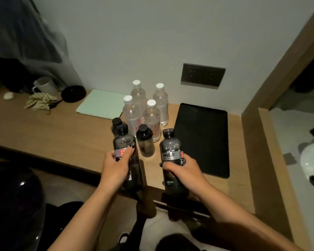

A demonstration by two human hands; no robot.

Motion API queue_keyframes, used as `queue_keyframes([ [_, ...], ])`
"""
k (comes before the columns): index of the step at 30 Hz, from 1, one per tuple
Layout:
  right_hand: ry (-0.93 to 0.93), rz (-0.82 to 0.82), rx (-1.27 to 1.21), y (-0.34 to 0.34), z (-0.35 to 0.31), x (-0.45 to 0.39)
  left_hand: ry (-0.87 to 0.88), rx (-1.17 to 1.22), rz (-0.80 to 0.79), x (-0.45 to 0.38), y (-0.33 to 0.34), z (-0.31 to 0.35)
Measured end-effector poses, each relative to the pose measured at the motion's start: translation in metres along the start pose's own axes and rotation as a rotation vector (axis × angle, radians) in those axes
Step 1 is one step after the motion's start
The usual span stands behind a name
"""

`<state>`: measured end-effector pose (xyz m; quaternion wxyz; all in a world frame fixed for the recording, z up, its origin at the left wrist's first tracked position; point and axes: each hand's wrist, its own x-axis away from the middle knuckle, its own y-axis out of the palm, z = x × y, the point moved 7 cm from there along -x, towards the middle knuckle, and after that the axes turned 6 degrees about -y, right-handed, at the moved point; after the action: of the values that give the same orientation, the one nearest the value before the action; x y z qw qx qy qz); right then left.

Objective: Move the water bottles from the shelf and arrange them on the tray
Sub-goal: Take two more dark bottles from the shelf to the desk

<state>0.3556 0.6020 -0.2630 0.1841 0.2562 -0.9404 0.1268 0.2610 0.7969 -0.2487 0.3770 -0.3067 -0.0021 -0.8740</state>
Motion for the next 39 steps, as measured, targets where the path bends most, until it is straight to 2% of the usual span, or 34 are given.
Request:
queue_keyframes([
  [5, -0.063, 0.195, 0.146, 0.044, -0.014, -0.028, 0.17, -0.258, -0.133, -0.065, -0.027, 0.027],
  [9, -0.097, 0.275, 0.232, 0.076, -0.02, -0.053, 0.3, -0.375, -0.225, -0.095, -0.035, 0.041],
  [13, -0.097, 0.328, 0.297, 0.102, -0.021, -0.07, 0.338, -0.408, -0.297, -0.116, -0.04, 0.039],
  [17, -0.101, 0.388, 0.37, 0.116, -0.016, -0.084, 0.275, -0.413, -0.366, -0.139, -0.04, 0.027],
  [21, -0.102, 0.347, 0.434, 0.125, -0.002, -0.091, 0.284, -0.431, -0.392, -0.154, -0.039, 0.017],
  [32, -0.077, 0.34, 0.37, 0.13, 0.014, -0.092, 0.161, -0.326, -0.496, -0.172, -0.044, -0.011],
  [36, 0.011, 0.32, 0.39, 0.129, 0.022, -0.094, 0.177, -0.332, -0.526, -0.165, -0.045, -0.005],
  [39, 0.148, 0.226, 0.505, 0.129, 0.025, -0.094, 0.226, -0.359, -0.518, -0.163, -0.054, 0.007],
])
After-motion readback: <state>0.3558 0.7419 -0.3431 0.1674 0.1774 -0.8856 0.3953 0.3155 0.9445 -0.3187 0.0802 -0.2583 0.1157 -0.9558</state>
